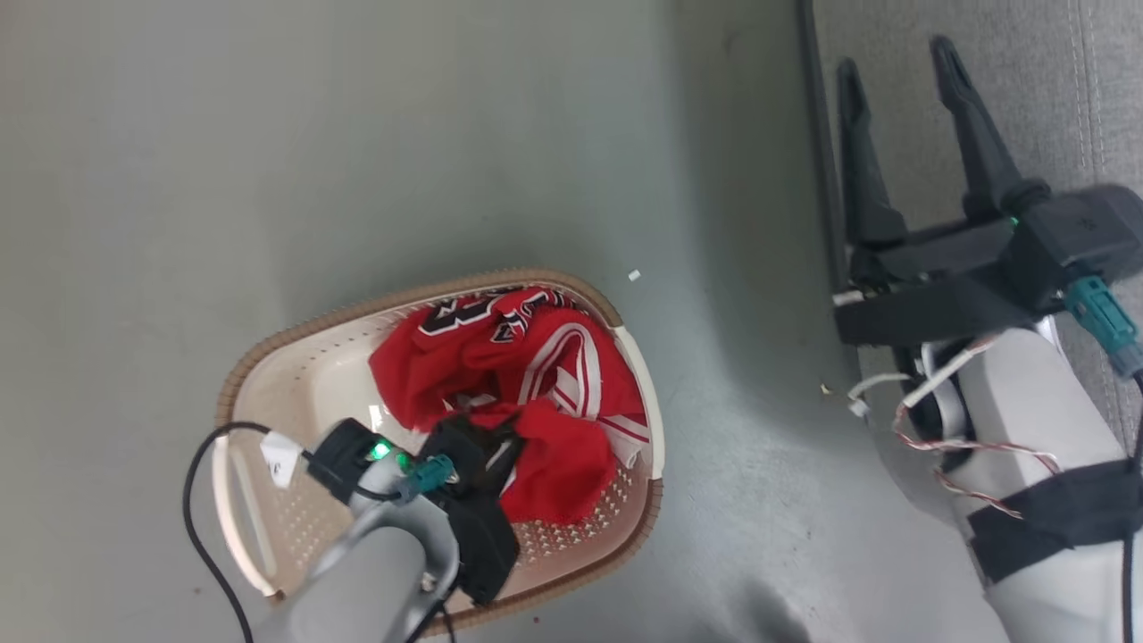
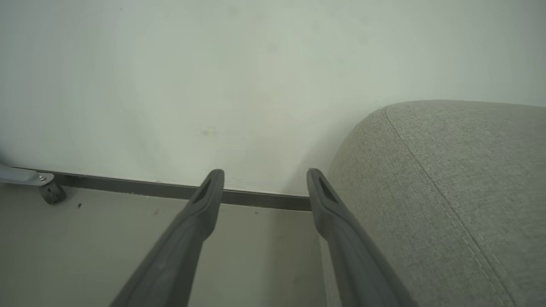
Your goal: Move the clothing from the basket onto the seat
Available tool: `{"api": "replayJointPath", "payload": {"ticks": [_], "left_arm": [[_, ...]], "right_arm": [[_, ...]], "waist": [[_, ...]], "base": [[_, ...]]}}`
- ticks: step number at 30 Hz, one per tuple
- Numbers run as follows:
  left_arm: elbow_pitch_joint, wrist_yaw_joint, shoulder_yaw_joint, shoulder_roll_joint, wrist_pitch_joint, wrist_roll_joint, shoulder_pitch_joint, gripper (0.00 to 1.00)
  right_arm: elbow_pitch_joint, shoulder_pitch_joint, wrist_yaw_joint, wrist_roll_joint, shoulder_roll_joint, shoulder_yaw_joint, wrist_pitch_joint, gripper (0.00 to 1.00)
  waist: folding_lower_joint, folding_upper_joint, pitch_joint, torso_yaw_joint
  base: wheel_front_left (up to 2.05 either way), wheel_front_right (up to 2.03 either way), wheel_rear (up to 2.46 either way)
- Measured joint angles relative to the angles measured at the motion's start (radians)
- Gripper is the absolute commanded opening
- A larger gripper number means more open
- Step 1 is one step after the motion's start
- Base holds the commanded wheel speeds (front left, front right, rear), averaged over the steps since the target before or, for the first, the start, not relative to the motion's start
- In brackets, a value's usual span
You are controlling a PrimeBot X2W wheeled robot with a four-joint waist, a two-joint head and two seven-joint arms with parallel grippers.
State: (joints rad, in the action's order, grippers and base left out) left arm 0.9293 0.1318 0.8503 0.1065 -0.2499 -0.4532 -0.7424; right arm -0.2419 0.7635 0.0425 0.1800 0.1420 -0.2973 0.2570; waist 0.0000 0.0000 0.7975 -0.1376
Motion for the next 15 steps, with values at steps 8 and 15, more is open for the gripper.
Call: {"api": "replayJointPath", "payload": {"ticks": [8, 15], "left_arm": [[-0.163, 0.0, -0.068, 0.01, 0.0, -0.049, 0.083, 0.0], [-0.252, 0.0, -0.135, 0.041, 0.0, -0.1, 0.14, 0.0]], "right_arm": [[-0.043, -0.094, 0.0, -0.001, 0.04, 0.032, 0.0, 1.0], [-0.076, -0.16, -0.008, 0.0, 0.037, 0.034, 0.0, 1.0]], "waist": [[-0.0001, 0.0, -0.088, 0.052], [-0.0001, 0.0, -0.201, 0.095]], "base": [[0.0, 0.0, 0.0], [0.0, 0.0, 0.0]]}}
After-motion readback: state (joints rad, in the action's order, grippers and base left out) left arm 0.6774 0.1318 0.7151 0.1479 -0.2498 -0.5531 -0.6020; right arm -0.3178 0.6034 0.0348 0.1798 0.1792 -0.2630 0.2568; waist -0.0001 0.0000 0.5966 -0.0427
